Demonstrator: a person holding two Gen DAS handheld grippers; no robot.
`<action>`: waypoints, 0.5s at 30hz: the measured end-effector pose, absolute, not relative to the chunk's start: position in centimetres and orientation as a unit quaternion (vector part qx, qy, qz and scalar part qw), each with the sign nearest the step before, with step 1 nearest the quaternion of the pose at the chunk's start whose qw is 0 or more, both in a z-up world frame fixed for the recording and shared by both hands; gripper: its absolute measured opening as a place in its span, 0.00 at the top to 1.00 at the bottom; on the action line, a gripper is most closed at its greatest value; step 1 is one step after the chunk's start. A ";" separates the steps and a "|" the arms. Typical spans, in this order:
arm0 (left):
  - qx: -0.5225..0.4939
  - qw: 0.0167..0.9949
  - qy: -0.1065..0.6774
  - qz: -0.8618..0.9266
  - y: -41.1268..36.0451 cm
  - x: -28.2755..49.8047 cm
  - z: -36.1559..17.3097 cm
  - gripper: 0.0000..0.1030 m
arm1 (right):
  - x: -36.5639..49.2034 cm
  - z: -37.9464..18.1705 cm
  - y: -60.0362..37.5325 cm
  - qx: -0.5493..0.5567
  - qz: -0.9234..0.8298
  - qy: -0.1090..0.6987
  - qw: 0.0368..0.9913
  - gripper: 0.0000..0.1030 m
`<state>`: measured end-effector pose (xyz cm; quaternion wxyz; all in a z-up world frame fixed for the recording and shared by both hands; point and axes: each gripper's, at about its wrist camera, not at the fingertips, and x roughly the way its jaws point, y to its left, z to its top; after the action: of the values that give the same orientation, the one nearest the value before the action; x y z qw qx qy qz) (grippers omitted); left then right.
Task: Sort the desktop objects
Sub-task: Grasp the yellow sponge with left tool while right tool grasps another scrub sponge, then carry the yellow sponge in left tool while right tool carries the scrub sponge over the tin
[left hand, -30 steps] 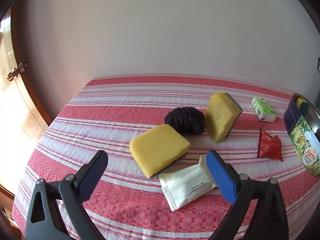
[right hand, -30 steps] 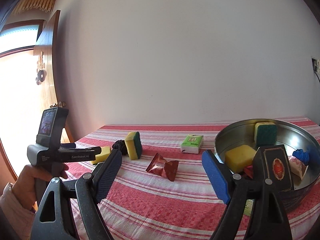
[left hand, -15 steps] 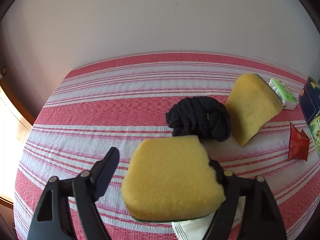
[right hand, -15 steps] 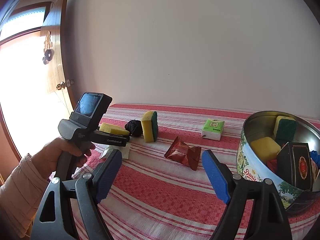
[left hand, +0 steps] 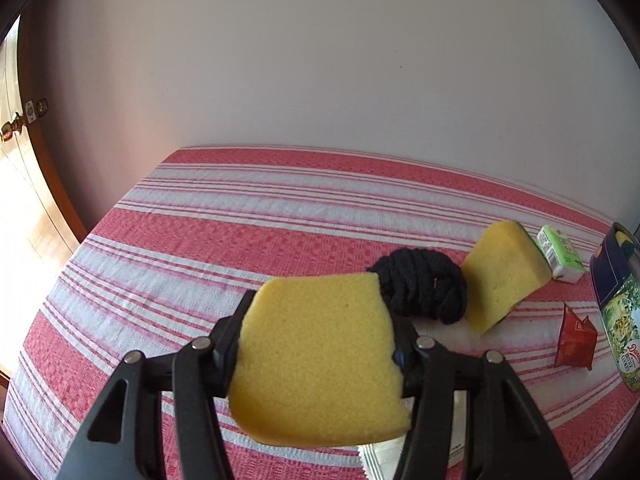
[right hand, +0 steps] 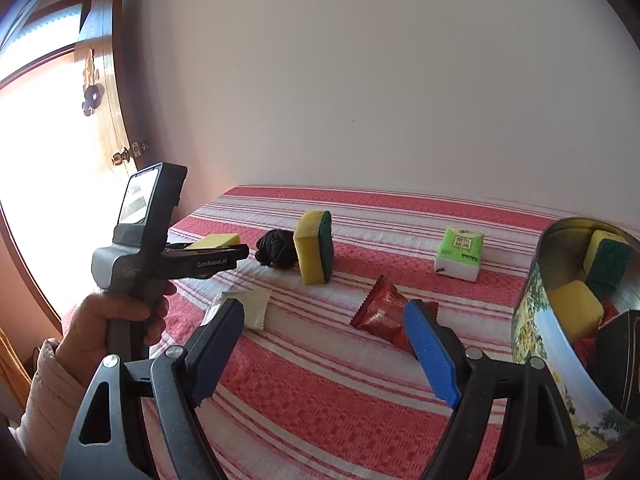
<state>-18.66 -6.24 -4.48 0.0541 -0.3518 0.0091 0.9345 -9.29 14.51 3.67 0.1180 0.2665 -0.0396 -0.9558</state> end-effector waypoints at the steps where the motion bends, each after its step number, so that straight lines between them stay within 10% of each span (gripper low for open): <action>1: -0.339 0.045 0.012 0.940 -6.3 -18.4 -4.1 0.47 | -10.4 3.8 14.0 0.272 -0.954 -0.036 0.119 0.18; 14: -0.301 0.026 0.014 0.953 -7.3 -17.6 -2.7 0.47 | -25.0 -2.4 10.4 0.416 -0.904 -0.046 0.083 0.46; 15: -0.301 0.027 0.015 0.953 -7.2 -17.6 -2.6 0.47 | -25.1 -2.6 10.3 0.419 -0.903 -0.045 0.083 0.63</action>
<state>-17.56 -7.25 -2.65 0.0272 -0.3006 0.0153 0.9532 -25.15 10.25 -2.60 0.0831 0.4190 -0.0451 -0.9031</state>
